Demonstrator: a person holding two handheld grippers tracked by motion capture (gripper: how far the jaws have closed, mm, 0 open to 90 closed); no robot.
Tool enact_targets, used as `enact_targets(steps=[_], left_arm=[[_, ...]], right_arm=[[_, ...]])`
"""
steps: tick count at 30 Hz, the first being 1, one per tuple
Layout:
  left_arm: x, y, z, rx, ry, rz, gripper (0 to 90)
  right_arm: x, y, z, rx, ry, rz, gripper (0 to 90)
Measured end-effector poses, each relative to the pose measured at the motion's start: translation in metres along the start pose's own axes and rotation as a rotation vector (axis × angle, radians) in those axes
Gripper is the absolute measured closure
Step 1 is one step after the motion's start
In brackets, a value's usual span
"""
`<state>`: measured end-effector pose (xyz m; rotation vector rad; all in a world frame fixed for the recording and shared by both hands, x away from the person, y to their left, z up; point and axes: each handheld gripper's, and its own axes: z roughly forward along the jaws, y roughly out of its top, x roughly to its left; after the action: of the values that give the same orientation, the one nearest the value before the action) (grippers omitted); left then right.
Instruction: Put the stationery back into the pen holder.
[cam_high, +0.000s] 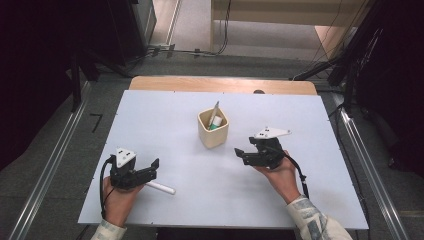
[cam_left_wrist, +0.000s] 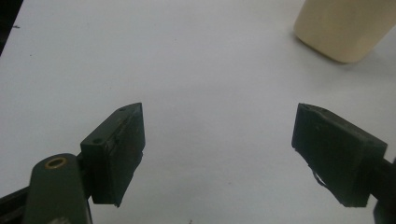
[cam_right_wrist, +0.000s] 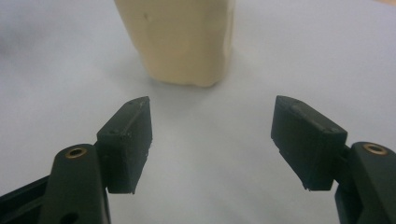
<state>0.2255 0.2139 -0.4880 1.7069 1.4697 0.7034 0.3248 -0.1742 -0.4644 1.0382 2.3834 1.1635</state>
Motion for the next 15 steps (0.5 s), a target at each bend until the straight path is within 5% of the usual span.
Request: enact_targets(steps=[15], left_arm=[[0.01, -0.003, -0.002, -0.012, 0.038, -0.026, 17.9]], right_arm=[[0.023, -0.009, 0.018, 0.049, 0.042, -0.026, 28.0]])
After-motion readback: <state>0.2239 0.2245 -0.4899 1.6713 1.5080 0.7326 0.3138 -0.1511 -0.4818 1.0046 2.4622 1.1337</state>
